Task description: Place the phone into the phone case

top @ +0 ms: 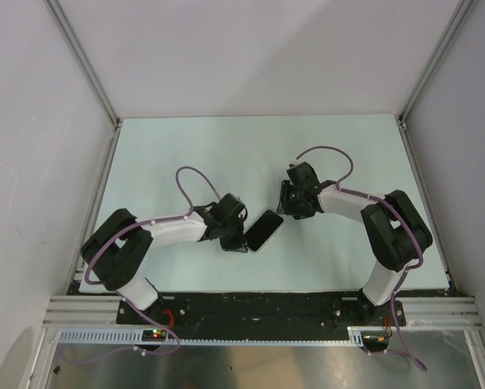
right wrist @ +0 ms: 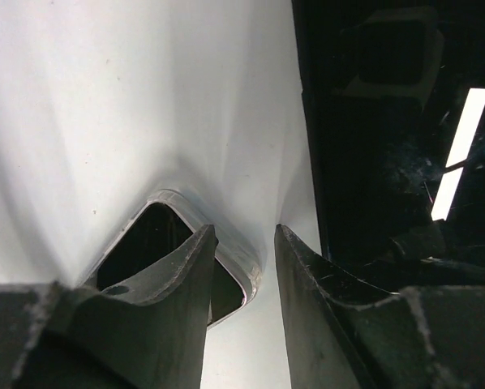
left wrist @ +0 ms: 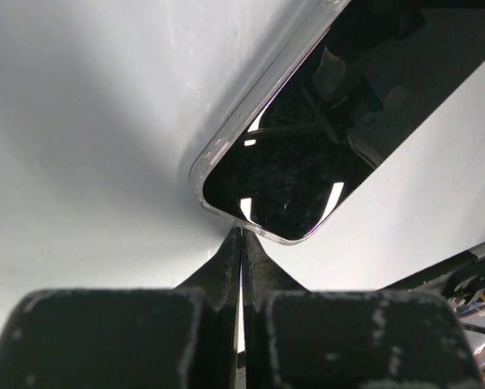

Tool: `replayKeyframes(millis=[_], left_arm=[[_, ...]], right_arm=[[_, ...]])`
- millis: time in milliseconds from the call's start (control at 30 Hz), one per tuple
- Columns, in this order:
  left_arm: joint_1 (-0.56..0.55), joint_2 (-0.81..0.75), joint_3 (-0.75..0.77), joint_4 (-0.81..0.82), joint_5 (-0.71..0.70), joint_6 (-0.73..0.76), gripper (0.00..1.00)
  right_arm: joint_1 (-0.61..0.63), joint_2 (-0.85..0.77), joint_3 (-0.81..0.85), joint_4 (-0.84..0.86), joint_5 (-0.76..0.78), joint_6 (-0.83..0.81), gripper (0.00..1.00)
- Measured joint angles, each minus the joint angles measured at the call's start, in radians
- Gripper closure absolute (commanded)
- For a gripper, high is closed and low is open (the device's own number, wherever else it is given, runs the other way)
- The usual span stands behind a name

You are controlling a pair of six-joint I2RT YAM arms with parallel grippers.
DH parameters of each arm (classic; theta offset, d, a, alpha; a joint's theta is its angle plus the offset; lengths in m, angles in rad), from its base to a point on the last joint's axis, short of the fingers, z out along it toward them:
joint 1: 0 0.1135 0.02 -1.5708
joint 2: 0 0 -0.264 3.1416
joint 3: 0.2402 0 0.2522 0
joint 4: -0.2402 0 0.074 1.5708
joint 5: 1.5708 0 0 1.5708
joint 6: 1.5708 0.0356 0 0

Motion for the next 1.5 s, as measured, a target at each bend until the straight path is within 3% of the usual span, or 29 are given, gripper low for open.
replayKeyframes(millis=[500,867,1500], left_arm=[[0.126,0.021,0.031,0.022,-0.056,0.077,1.00],[0.137,0.013,0.027,0.030,-0.090,0.094,1.00],[0.140,0.012,0.027,0.030,-0.097,0.095,1.00]], right_arm=[[0.055,-0.090,-0.051,-0.090,0.016,-0.001,0.60],[0.059,-0.158,-0.069,-0.113,0.015,0.001,0.78],[0.061,-0.127,-0.069,-0.121,0.045,-0.011,0.84]])
